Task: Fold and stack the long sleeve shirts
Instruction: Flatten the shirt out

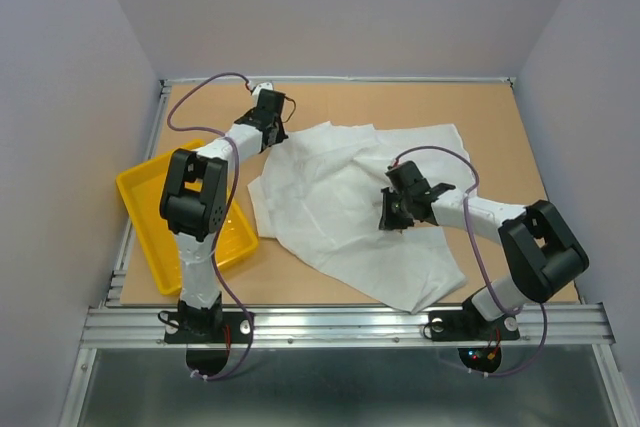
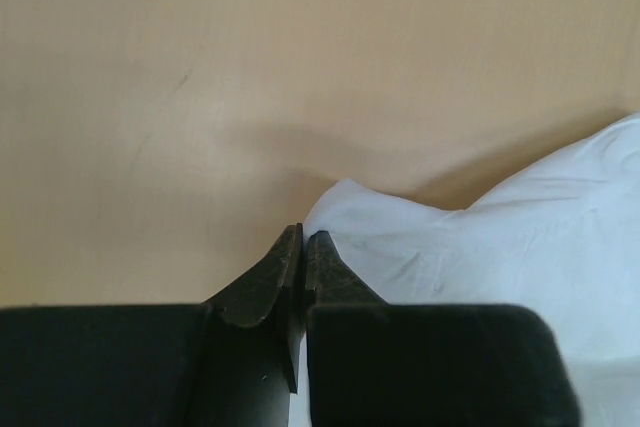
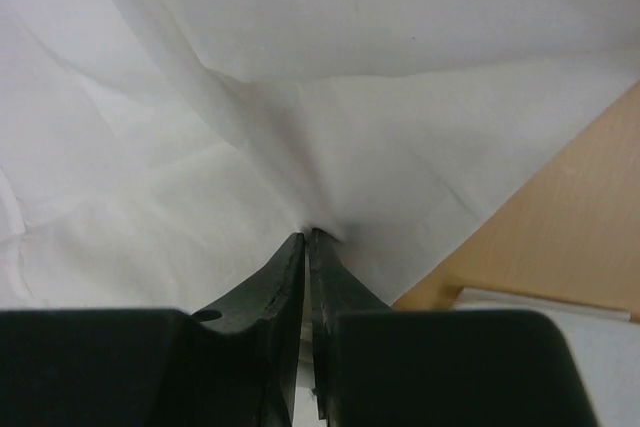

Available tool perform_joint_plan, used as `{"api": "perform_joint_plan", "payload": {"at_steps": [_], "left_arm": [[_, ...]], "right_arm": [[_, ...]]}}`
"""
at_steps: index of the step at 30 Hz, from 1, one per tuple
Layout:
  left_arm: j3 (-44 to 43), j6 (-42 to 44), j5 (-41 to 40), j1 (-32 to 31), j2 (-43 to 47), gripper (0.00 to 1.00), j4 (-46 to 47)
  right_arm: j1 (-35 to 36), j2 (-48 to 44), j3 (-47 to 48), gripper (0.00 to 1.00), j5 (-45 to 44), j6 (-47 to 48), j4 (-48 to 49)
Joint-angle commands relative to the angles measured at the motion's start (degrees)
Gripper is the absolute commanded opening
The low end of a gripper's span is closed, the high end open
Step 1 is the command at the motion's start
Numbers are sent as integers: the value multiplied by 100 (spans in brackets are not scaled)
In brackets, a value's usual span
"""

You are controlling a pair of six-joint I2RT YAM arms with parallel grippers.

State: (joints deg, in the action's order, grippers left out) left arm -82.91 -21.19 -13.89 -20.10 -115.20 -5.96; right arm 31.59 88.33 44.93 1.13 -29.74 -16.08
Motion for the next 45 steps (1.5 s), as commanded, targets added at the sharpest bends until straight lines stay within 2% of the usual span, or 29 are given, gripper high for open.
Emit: {"api": "perform_joint_plan", "payload": {"at_steps": [1, 9, 12, 13, 14, 16, 18, 21, 24, 25, 27, 30, 32, 33, 34, 37, 38, 40, 42, 45], "left_arm": [[-375, -359, -342, 67, 699, 0, 366], [108, -1080, -729, 190, 1455, 0, 656], [520, -1203, -843, 182, 1859, 0, 1034], [713, -1203, -861, 190, 2156, 0, 1479], [1185, -1203, -878, 190, 2281, 0, 1736], [1531, -1168, -844, 190, 2353, 0, 2158], [1384, -1142, -774, 199, 2134, 0, 1846], [936, -1001, -475, 190, 1633, 14, 1229], [926, -835, -229, 190, 1579, 59, 1140], [961, -808, -202, 190, 1631, 80, 1141], [1127, -746, -184, 190, 1921, 92, 1079], [1435, -545, -149, -11, 2474, 97, 939], [1567, -422, -289, -474, 2869, 97, 685], [1733, -343, -307, -669, 2976, 97, 640], [1935, -203, -307, -1149, 3159, 97, 622], [2191, 141, 86, -1873, 3205, 97, 640], [2296, 237, 193, -2354, 3110, 97, 666], [2376, 657, 203, -2813, 2890, 97, 849], [2368, 984, 89, -3532, 2635, 97, 929], [2053, 1301, 0, -4036, 2152, 97, 938]], "right_arm": [[49, -211, -370, 12, 413, -225, -1264], [110, -984, -529, 12, 819, -410, -2162], [119, -1186, -607, 12, 1099, -402, -2391], [136, -1248, -634, 13, 1205, -410, -2435], [154, -1318, -660, 13, 1249, -410, -2444], [145, -1485, -591, 18, 1329, -349, -2435], [145, -1556, -424, 21, 1207, -305, -2435], [145, -1495, 172, 31, 715, -235, -2470], [145, -1320, 788, 33, 196, -173, -2444], [137, -1258, 903, 33, 73, -103, -2401], [128, -1022, 1236, 34, -523, -33, -2365], [-126, -792, 1518, 35, -1026, 73, -2365], [-450, -783, 1519, 36, -1253, 126, -2330], [-557, -791, 1502, 42, -1342, 135, -2313], [-801, -844, 1414, 49, -1421, 222, -2243], [-1442, -975, 1256, 58, -1431, 275, -2137], [-1628, -1028, 1212, 64, -1422, 258, -2093], [-2163, -1134, 1098, 75, -1274, 232, -1970], [-2507, -1143, 1045, 79, -1115, 188, -1882], [-3105, -1047, 983, 80, -606, 56, -1689]]}}
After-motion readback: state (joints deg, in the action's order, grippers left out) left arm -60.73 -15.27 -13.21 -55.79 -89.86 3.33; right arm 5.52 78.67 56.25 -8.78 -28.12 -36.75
